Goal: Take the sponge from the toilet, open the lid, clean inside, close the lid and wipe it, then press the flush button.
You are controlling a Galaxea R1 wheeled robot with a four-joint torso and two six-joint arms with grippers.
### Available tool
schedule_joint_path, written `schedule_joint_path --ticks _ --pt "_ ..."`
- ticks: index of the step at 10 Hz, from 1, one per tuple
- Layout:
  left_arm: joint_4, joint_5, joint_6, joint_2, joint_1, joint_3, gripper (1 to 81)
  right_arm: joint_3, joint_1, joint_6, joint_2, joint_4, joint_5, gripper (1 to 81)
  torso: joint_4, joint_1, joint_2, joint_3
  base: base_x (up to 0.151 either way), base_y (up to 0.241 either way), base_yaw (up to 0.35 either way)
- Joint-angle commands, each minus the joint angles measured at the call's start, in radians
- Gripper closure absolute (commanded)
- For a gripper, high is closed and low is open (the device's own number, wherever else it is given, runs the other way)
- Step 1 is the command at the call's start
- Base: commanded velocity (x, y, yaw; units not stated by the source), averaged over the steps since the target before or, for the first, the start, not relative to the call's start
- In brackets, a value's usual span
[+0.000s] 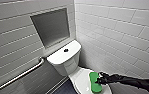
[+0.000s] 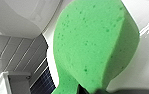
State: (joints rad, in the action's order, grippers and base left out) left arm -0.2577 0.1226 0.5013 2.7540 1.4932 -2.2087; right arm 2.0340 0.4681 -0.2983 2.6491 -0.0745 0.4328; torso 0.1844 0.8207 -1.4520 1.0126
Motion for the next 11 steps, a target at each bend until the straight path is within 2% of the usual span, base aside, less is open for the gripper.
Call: schedule_joint_path --ticks 1,2,3,5,6,8,11 --pt "0.001 0.095 0.011 -0.017 0.023 0.01 1.0 0.049 -0.171 -0.035 0.039 -0.036 -0.034 81.1 0.0 0.0 0.0 0.037 0.0 0.0 0.0" --pt "0.001 0.094 0.011 -0.017 0.026 0.01 1.0 0.055 -0.185 -0.035 0.031 -0.036 -0.035 81.1 0.0 0.0 0.0 0.048 0.0 0.0 0.0" --pt "0.001 0.094 0.011 -0.016 0.026 0.01 1.0 0.057 -0.194 -0.035 0.031 -0.034 -0.035 81.1 0.0 0.0 0.0 0.023 0.0 0.0 0.0" --pt "0.001 0.092 0.011 -0.01 0.031 0.01 1.0 0.07 -0.2 -0.036 0.036 -0.034 -0.063 81.1 0.0 0.0 0.001 0.04 0.0 0.0 0.0" --pt "0.001 0.094 0.011 -0.011 0.032 0.01 1.0 0.075 -0.206 -0.036 0.036 -0.036 -0.066 81.1 0.0 0.064 -0.099 0.039 0.0 0.0 0.0" --pt "0.001 0.092 0.011 -0.013 0.032 0.009 1.0 0.081 -0.208 -0.036 0.045 -0.036 -0.069 81.1 0.0 0.076 -0.119 0.039 0.0 0.0 0.0" --pt "0.001 0.094 0.011 -0.008 0.032 0.009 1.0 0.092 -0.176 -0.055 0.065 -0.036 -0.106 81.1 0.0 0.139 -0.221 0.039 0.0 0.0 0.0"
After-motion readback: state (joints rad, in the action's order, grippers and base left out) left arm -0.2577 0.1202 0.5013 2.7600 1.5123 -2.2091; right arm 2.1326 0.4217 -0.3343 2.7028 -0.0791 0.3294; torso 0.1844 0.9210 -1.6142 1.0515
